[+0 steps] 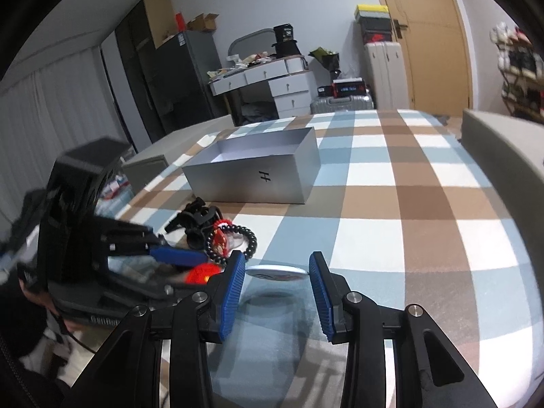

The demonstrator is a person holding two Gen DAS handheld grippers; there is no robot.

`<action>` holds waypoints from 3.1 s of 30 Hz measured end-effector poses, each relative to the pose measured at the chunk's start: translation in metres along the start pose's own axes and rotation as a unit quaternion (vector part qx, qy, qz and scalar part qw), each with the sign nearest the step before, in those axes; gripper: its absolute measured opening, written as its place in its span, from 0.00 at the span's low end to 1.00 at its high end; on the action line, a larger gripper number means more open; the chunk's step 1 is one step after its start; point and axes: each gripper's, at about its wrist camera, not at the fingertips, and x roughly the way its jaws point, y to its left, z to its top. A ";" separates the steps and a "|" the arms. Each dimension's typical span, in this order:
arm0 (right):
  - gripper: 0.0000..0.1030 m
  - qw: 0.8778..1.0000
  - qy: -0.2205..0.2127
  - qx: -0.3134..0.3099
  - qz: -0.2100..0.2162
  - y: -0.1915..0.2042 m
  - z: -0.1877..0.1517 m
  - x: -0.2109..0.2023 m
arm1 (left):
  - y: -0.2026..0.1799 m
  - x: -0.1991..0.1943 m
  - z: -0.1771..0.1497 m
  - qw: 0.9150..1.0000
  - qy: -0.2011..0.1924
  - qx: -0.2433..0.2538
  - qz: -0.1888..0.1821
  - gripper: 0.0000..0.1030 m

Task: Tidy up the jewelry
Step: 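Grasp the white pin badge with the right tool while the left tool grasps the red China badge, then carry both badges over the grey box and open both tools to drop them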

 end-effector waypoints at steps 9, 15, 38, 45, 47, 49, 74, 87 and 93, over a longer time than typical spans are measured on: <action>0.34 0.998 -0.002 0.039 0.041 -0.004 0.015 -0.003 | 0.004 -0.042 -0.003 0.998 -0.066 -0.017 0.013 0.36; 0.11 0.996 0.021 0.058 0.060 -0.003 0.030 0.016 | 0.024 -0.065 0.004 0.993 -0.109 -0.046 0.027 0.36; 0.41 0.982 0.106 -0.147 -0.055 0.054 -0.014 0.054 | 0.059 -0.066 -0.015 0.987 -0.123 -0.099 0.039 0.36; 0.41 0.989 0.076 -0.117 -0.044 0.045 -0.006 0.044 | 0.068 -0.073 -0.007 0.984 -0.139 -0.102 0.041 0.36; 0.41 0.994 0.057 -0.096 -0.020 0.043 0.004 0.037 | 0.070 -0.077 -0.001 0.984 -0.145 -0.095 0.046 0.36; 0.41 0.996 0.029 -0.085 -0.002 0.043 0.022 0.030 | 0.074 -0.079 0.007 0.983 -0.150 -0.090 0.053 0.36; 0.41 0.996 0.024 -0.082 0.039 0.026 0.139 0.145 | 0.137 -0.017 0.074 0.984 -0.129 -0.115 0.034 0.36; 0.62 0.998 0.005 -0.051 0.026 0.015 0.135 0.143 | 0.144 -0.014 0.074 0.982 -0.127 -0.132 0.038 0.62; 0.66 0.999 -0.017 -0.046 0.019 0.018 0.137 0.121 | 0.143 -0.030 0.068 0.979 -0.140 -0.141 0.046 0.62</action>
